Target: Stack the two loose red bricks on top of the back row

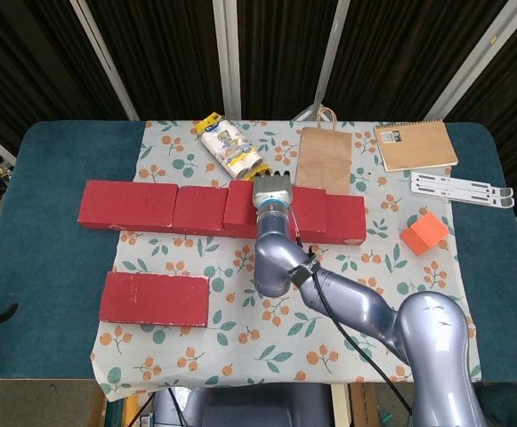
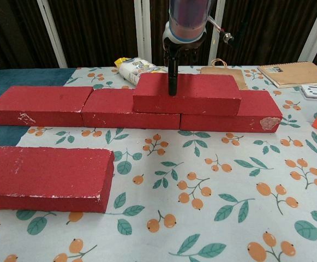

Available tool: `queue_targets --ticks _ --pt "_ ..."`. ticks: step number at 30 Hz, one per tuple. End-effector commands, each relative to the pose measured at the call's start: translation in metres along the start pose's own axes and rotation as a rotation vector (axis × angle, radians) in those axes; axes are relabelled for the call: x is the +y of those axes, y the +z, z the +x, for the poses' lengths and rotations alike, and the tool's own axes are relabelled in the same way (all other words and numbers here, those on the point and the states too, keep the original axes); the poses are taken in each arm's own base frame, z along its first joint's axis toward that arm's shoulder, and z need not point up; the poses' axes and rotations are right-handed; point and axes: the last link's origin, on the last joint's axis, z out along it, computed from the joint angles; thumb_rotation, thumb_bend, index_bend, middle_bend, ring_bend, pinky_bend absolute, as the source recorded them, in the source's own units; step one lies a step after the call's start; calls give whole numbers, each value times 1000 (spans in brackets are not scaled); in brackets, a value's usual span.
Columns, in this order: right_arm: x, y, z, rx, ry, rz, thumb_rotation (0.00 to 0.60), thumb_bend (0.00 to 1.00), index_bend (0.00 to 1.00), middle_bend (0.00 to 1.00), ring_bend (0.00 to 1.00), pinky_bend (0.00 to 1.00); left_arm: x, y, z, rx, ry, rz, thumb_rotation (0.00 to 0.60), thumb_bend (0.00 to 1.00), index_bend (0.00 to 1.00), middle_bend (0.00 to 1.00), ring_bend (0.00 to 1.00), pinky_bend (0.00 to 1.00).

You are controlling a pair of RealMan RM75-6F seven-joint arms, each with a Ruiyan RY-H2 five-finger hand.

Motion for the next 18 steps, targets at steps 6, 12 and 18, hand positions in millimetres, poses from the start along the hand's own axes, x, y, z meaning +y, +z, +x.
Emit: queue_targets --ticks 6,12,18 --pt "60 -81 69 358 174 180 600 185 0 0 0 0 0 1 -1 -11 -12 -16 600 108 138 0 0 119" --pt "163 -142 34 451 254 196 600 187 0 0 0 0 4 -3 1 -19 -53 -53 600 109 105 0 0 119" --pt "259 -184 -3 536 322 108 600 186 0 0 0 0 12 -12 5 -21 -90 -119 600 109 64 0 0 119"
